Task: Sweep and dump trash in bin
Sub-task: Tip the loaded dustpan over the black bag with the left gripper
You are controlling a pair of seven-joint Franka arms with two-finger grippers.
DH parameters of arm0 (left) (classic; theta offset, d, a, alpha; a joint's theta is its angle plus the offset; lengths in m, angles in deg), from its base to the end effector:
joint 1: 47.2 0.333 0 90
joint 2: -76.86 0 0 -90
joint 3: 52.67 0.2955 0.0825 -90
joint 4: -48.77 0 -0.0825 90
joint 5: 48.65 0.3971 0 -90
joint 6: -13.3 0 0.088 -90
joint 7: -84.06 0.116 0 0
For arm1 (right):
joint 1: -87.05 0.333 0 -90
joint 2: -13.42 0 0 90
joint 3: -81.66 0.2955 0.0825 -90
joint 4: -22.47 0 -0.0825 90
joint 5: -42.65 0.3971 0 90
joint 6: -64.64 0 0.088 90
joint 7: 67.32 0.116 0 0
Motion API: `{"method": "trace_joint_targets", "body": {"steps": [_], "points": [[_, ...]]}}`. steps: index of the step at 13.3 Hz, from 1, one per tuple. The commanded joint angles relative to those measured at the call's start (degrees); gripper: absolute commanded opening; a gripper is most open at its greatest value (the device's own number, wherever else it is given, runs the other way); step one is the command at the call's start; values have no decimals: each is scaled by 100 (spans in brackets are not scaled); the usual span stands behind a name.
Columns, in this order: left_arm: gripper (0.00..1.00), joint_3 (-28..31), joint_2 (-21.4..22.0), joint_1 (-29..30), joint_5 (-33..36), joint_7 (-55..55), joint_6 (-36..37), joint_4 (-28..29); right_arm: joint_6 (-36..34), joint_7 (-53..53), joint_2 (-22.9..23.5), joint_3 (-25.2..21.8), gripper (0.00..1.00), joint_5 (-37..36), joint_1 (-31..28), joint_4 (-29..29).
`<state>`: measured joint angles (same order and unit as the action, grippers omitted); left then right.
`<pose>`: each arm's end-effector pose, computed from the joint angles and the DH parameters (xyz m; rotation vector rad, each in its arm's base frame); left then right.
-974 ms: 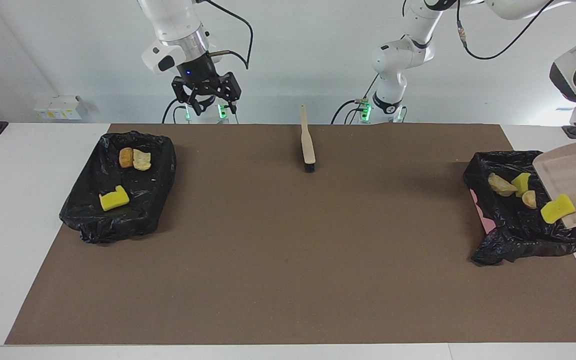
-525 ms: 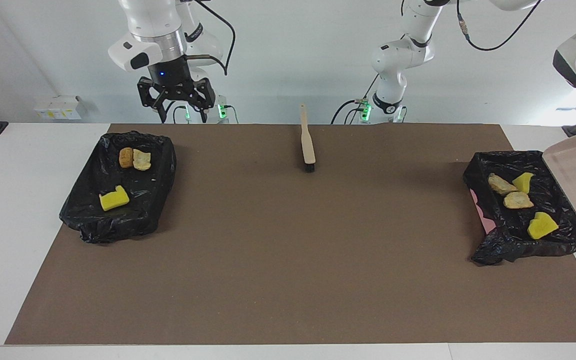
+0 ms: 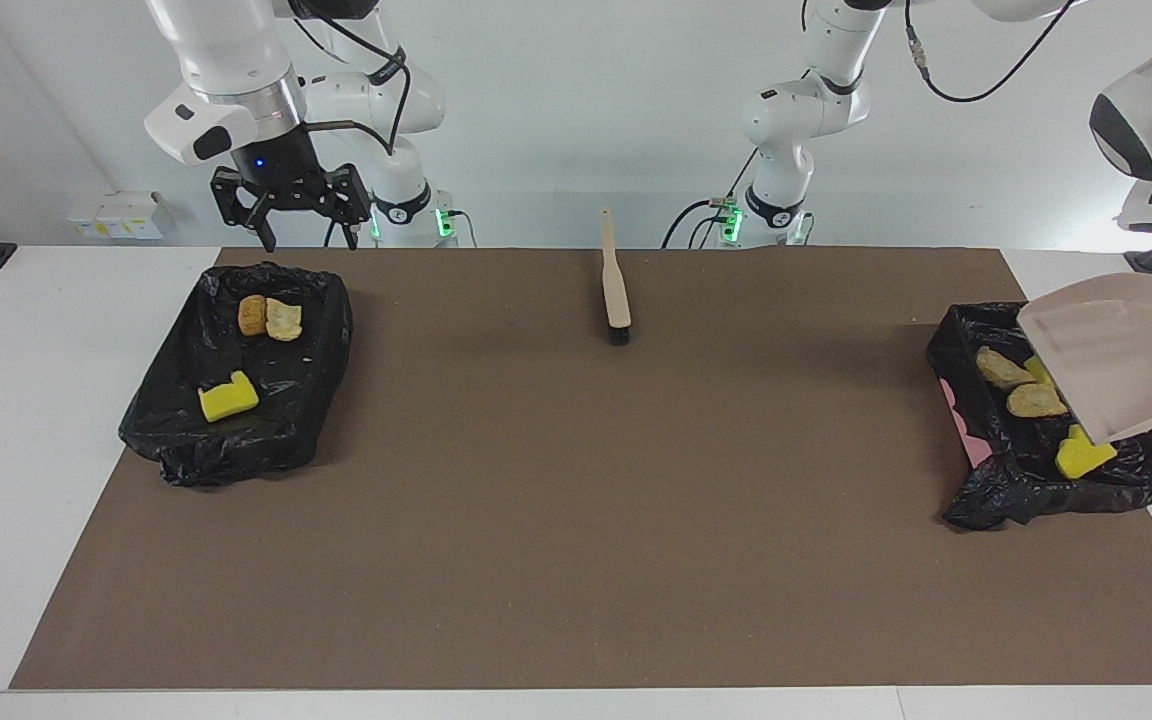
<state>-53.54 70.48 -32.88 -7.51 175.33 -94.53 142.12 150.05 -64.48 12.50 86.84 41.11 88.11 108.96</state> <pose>0.5970 0.1997 0.5495 -1.8265 1.7653 0.6207 0.5520 0.0575 0.6265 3.1119 0.0890 -0.0010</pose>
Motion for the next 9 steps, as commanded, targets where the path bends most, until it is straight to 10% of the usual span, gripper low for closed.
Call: {"method": "trace_joint_targets", "body": {"steps": [1,9], "points": [[0,52,198,-78,-746,-100,147,245,10,-152,-172,35,100,101,-62,211],[0,43,1104,-1210,-1854,-3006,349,1861,10,-152,-216,35,100,119,-80,290]]}}
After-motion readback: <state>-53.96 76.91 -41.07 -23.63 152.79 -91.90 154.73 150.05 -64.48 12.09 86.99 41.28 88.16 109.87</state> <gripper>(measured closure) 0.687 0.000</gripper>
